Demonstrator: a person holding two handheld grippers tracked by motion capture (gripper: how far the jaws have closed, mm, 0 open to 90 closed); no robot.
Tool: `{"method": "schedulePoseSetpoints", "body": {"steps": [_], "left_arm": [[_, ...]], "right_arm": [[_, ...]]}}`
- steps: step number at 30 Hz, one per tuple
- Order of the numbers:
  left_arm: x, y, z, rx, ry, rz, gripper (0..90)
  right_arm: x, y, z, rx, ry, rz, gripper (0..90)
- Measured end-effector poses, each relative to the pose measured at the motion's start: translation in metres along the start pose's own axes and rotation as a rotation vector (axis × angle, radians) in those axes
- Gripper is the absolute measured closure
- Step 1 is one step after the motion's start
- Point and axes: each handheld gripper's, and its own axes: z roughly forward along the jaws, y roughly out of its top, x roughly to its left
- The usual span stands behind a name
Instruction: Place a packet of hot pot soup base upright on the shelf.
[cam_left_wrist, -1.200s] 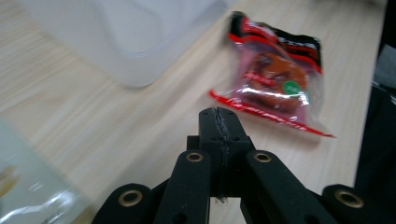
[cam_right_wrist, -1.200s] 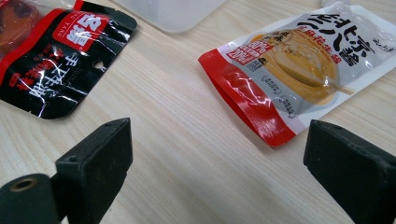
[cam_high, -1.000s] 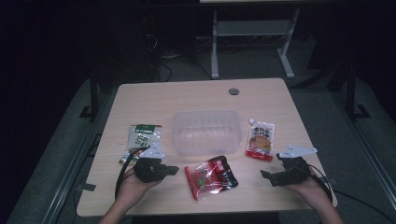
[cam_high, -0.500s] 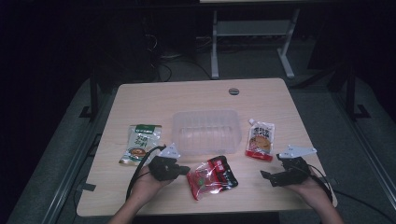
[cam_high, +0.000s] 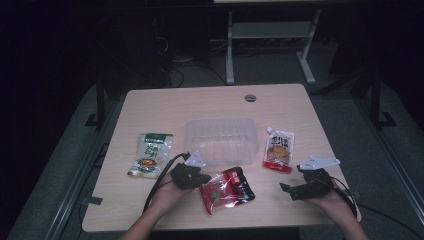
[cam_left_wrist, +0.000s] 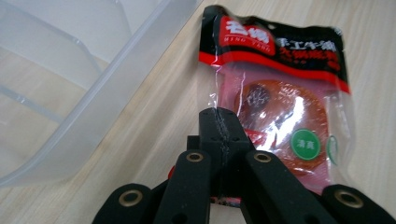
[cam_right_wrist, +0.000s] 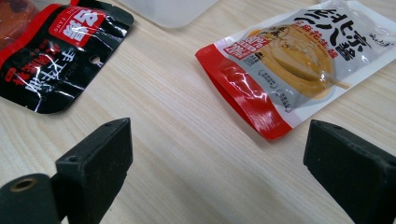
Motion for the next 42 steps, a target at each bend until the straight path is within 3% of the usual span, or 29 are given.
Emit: {"method": "schedulePoseSetpoints", "body": {"steps": [23, 29, 33, 36, 40, 42], "left_arm": [[0.006, 0.007, 0.004, 0.005, 0.011, 0.030, 89.9], [-0.001, 0.002, -0.017, -0.045, -0.035, 0.036, 89.9], [-0.004, -0.006, -0.025, -0.040, -0.050, 0.041, 89.8], [-0.006, -0.015, -0.030, -0.032, -0.082, 0.011, 89.8], [-0.010, -0.021, -0.035, -0.043, -0.078, -0.003, 89.8], [-0.009, -0.022, -0.031, -0.032, -0.066, 0.013, 89.8]], "right_arm": [[-0.001, -0.013, -0.012, 0.007, -0.027, 0.024, 7.6], [0.000, -0.013, -0.012, 0.005, -0.025, 0.027, 7.6], [0.000, -0.013, -0.011, 0.007, -0.025, 0.022, 7.6], [0.000, -0.013, -0.011, 0.005, -0.024, 0.021, 7.6], [0.000, -0.011, -0.008, 0.012, -0.020, 0.015, 7.6], [0.001, -0.010, -0.007, 0.011, -0.019, 0.017, 7.6]]}}
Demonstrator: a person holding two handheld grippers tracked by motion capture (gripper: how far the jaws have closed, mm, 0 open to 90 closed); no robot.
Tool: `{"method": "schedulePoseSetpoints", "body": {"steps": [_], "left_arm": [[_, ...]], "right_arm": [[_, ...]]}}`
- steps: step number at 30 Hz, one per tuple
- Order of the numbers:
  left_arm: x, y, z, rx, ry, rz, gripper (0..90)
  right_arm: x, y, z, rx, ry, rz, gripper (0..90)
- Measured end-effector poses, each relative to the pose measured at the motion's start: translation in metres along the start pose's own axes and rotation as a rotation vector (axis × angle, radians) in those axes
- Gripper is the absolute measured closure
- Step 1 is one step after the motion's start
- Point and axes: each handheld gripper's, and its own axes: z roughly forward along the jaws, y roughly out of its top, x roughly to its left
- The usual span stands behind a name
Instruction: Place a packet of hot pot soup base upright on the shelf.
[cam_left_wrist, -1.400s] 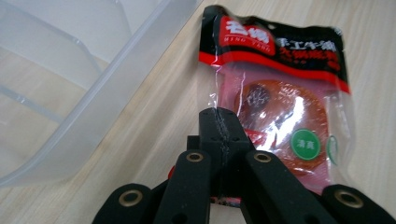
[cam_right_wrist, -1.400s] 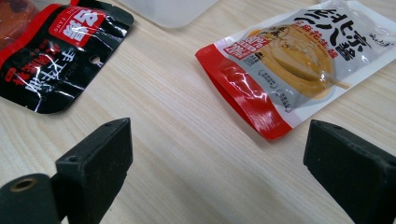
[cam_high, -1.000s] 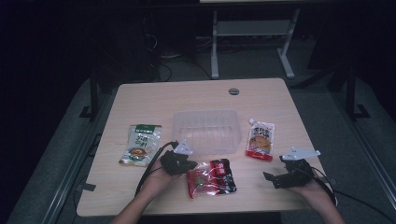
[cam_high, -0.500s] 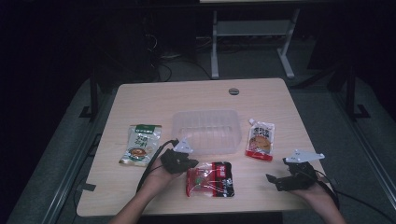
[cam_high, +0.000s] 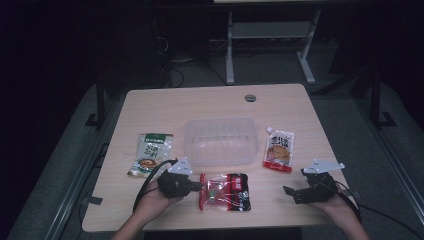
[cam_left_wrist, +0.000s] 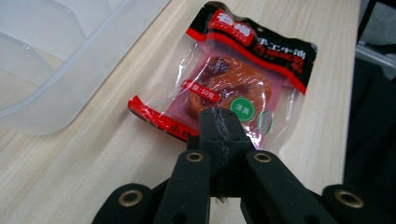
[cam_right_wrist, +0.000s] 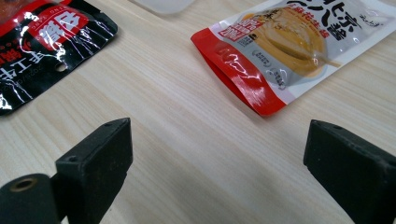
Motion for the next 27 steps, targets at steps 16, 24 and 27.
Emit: {"method": "schedulePoseSetpoints", "body": {"steps": [16, 24, 27], "left_arm": [[0.005, 0.001, 0.015, 0.067, -0.001, 0.009, 89.8], [0.005, 0.000, 0.019, 0.064, 0.002, -0.010, 89.8], [0.006, -0.001, 0.019, 0.080, 0.001, -0.006, 89.8]], "right_arm": [[0.001, 0.000, 0.001, 0.006, 0.010, -0.003, 7.6], [0.000, -0.001, 0.002, 0.008, 0.007, -0.002, 7.6], [0.001, -0.001, 0.001, 0.008, 0.009, -0.002, 7.6]]}}
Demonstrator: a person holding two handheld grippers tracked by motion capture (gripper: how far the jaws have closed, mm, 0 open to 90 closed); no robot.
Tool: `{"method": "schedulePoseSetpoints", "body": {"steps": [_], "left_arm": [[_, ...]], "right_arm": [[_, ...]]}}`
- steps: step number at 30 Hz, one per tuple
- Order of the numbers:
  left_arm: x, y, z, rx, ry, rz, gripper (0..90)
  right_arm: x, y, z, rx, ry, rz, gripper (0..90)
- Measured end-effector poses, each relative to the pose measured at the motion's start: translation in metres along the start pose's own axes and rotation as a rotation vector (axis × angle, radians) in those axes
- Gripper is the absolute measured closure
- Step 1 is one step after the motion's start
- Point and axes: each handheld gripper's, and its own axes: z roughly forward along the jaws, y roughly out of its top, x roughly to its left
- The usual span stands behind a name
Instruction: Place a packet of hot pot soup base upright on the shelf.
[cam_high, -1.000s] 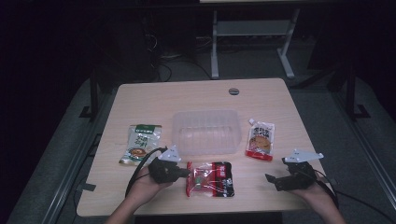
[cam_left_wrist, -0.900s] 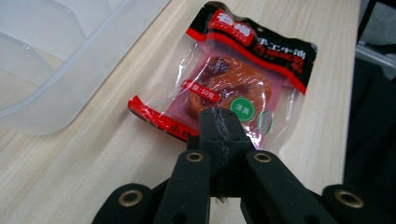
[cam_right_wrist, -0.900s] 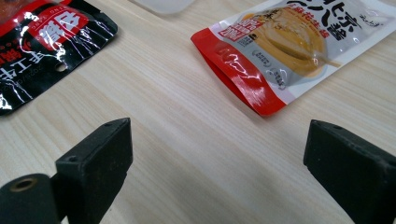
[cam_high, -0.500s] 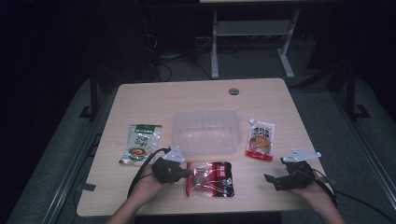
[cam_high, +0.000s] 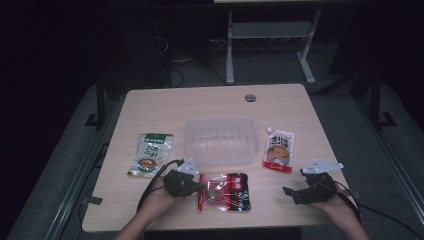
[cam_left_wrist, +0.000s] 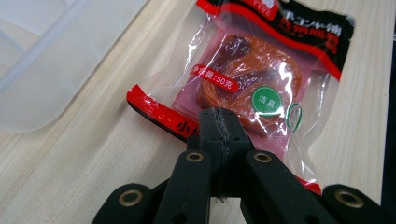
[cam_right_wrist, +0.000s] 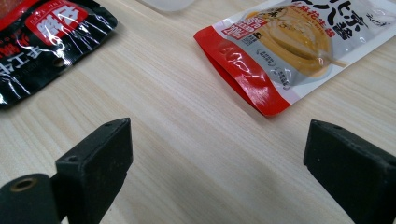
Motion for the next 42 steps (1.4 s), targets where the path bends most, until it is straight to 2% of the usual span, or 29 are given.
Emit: {"method": "schedulePoseSetpoints", "body": {"steps": [1, 4, 9, 12, 15, 17, 22, 23, 24, 30, 42], "left_arm": [[0.001, 0.000, 0.000, 0.011, 0.000, 0.011, 89.8], [0.002, -0.001, 0.002, 0.016, -0.001, 0.007, 89.8], [0.001, -0.002, 0.004, 0.013, -0.002, -0.013, 89.8], [0.003, -0.002, 0.003, 0.032, -0.002, 0.004, 89.8], [0.003, -0.003, 0.004, 0.042, 0.004, 0.004, 89.8], [0.003, -0.004, 0.005, 0.028, 0.003, -0.015, 89.9], [0.002, -0.004, 0.005, 0.029, 0.006, -0.015, 89.9], [0.003, -0.003, 0.004, 0.044, 0.006, 0.002, 89.9], [0.003, -0.003, 0.004, 0.042, 0.006, 0.001, 89.9], [0.002, -0.003, 0.005, 0.036, 0.009, -0.005, 89.9], [0.004, -0.003, 0.004, 0.043, 0.007, 0.003, 89.9]], "right_arm": [[0.000, 0.000, 0.000, 0.001, 0.000, -0.001, 7.6], [0.000, 0.000, 0.001, 0.004, 0.000, -0.008, 7.6], [0.000, 0.000, 0.001, 0.005, -0.001, -0.008, 7.6], [0.000, 0.001, 0.001, 0.006, 0.005, -0.010, 7.6], [0.002, 0.001, 0.000, 0.004, 0.003, -0.003, 7.6], [0.003, 0.003, -0.001, -0.003, 0.017, 0.004, 7.8], [0.012, 0.007, -0.002, 0.003, 0.062, 0.010, 7.8], [0.014, 0.008, -0.002, 0.002, 0.072, 0.003, 7.8], [0.018, 0.010, -0.001, 0.006, 0.094, -0.001, 7.8], [0.027, 0.014, 0.000, 0.013, 0.136, -0.002, 7.8], [0.039, 0.022, 0.009, 0.025, 0.188, -0.010, 8.1]]}}
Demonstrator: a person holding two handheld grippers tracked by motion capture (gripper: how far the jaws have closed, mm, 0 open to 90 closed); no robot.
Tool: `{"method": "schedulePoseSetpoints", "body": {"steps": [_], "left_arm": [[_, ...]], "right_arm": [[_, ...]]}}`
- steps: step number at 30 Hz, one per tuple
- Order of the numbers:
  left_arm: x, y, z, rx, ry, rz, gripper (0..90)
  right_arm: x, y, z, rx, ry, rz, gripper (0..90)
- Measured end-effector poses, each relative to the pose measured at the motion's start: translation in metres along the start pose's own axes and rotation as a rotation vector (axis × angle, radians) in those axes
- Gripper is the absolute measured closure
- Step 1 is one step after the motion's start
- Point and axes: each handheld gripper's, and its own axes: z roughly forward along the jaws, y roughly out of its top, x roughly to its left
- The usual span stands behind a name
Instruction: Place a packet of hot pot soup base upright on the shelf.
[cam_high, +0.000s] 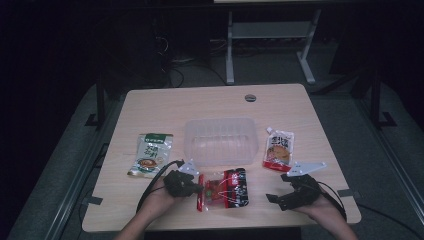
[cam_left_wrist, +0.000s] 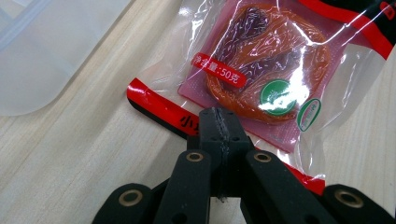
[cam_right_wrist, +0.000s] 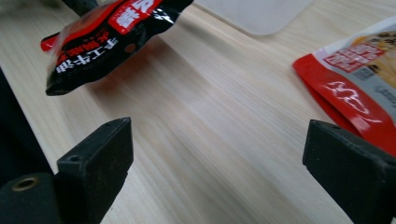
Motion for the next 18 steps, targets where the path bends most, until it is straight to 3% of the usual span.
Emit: {"method": "schedulePoseSetpoints", "body": {"steps": [9, 18], "left_arm": [[-0.001, 0.000, 0.001, -0.008, 0.002, -0.012, 89.9], [-0.002, 0.000, 0.001, -0.017, 0.003, -0.024, 89.9]], "right_arm": [[0.010, 0.016, 0.011, 0.003, 0.044, -0.029, 8.2], [0.016, 0.044, 0.018, -0.038, 0.095, -0.012, 8.2]]}}
